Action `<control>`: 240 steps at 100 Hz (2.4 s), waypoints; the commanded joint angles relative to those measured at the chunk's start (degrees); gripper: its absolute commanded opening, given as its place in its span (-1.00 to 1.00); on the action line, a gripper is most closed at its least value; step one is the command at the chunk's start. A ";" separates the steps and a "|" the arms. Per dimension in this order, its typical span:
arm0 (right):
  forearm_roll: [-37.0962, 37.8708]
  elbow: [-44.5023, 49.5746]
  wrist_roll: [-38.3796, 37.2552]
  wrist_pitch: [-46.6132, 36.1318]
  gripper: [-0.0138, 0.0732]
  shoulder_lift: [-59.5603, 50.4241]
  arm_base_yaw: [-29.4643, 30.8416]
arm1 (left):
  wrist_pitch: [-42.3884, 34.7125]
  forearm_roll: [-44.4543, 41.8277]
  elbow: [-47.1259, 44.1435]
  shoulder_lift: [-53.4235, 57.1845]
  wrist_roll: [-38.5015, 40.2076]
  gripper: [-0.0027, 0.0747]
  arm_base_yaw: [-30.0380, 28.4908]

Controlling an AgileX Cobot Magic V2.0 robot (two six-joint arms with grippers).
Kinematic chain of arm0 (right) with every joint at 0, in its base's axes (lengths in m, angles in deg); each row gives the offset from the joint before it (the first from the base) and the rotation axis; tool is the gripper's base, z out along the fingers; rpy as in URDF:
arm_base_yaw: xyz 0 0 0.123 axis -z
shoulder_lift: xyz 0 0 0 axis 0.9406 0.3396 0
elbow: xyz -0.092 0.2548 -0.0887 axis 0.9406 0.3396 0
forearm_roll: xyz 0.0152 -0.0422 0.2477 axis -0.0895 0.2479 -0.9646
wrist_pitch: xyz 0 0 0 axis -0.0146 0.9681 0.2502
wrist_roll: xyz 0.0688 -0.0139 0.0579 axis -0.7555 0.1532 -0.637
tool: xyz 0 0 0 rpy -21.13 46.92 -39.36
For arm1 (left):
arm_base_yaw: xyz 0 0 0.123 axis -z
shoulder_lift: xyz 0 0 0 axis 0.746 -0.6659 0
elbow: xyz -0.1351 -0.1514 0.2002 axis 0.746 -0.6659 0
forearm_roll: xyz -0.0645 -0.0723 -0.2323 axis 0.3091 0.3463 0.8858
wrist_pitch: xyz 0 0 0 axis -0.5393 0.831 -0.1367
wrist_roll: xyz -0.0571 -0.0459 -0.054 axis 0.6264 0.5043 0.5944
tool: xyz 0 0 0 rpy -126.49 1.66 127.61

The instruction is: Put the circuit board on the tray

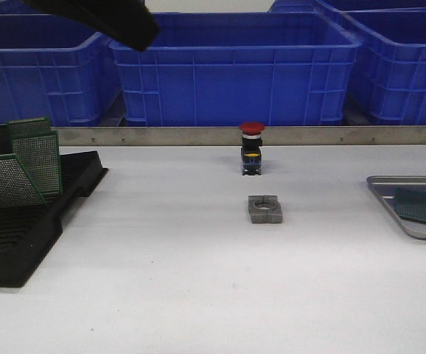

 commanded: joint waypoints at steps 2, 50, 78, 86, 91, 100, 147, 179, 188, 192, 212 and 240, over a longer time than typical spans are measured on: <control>-0.17 -0.01 0.56 4.21 -0.94 -6.27 0.22 | 0.07 -0.86 1.97 3.94 4.33 -0.98 -3.93; -0.17 7.33 0.56 7.63 -0.94 -28.34 0.22 | -21.76 0.12 -7.95 20.94 15.85 -0.98 -14.20; -0.17 11.23 0.56 6.99 -0.94 -38.01 0.22 | -40.83 5.20 -24.75 34.96 15.84 -0.98 -14.20; -0.17 12.09 0.56 7.21 -0.94 -39.25 0.15 | -42.75 6.95 -29.21 38.87 15.84 -0.98 -14.20; -0.17 12.56 0.56 7.67 -0.94 -39.70 -0.43 | -43.62 7.85 -32.16 41.06 15.84 -0.98 -14.20; -0.17 13.66 0.56 8.70 -0.94 -40.17 -1.62 | -45.69 8.50 -36.10 45.07 15.84 -0.98 -14.20; -0.17 21.24 0.56 5.56 -0.94 -54.14 -2.40 | -47.22 9.78 -48.59 63.92 15.84 -0.98 -14.20; -0.71 23.65 0.56 6.35 -0.94 -58.60 -2.40 | -47.25 10.03 -50.49 67.75 15.84 -0.98 -14.20; -0.71 23.65 0.56 7.04 -0.94 -58.60 -2.40 | -47.25 10.03 -50.49 67.75 15.84 -0.98 -14.20; -0.71 23.65 0.56 7.11 -0.94 -58.60 -2.40 | -47.25 10.03 -50.49 67.75 15.84 -0.98 -14.20; -0.71 23.65 0.56 7.17 -0.94 -58.60 -2.40 | -47.25 10.03 -50.49 67.75 15.84 -0.98 -14.20; -0.71 23.65 0.56 7.17 -0.94 -58.60 -2.40 | -47.25 10.03 -50.49 67.75 15.84 -0.98 -14.20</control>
